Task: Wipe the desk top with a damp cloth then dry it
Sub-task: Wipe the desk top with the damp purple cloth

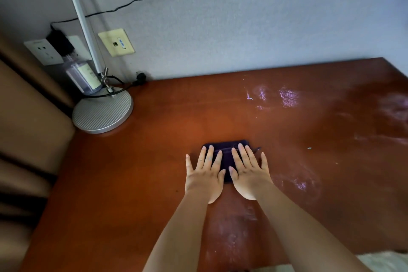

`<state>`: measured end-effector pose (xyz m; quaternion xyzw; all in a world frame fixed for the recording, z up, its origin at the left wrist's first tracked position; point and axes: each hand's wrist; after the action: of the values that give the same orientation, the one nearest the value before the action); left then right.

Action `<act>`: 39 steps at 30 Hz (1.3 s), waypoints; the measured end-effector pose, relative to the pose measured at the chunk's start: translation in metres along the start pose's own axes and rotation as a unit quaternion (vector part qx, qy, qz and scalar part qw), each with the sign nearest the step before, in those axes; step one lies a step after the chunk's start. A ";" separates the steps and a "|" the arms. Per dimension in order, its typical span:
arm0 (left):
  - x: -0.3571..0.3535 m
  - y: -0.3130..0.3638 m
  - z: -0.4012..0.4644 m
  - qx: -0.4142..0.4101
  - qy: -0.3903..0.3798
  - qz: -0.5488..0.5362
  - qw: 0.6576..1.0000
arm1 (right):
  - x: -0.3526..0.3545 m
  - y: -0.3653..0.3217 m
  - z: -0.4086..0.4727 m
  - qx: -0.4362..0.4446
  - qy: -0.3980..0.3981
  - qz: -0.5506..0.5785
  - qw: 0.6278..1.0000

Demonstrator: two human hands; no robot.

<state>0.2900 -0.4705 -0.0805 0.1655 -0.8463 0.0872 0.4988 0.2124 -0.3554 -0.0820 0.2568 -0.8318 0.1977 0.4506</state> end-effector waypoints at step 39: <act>0.002 0.007 -0.005 0.047 -0.017 0.003 0.999 | 0.012 0.006 0.010 0.044 -0.032 -0.040 0.998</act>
<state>0.2904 -0.4633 -0.0765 0.1881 -0.8502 0.1253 0.4755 0.1968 -0.3595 -0.0778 0.3158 -0.8254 0.2079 0.4192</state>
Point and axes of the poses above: each hand's wrist, its own z-axis towards the middle knuckle, its own x-axis out of the back of the hand, y = z × x, and after that the axes turned 6 degrees about -y, right-handed
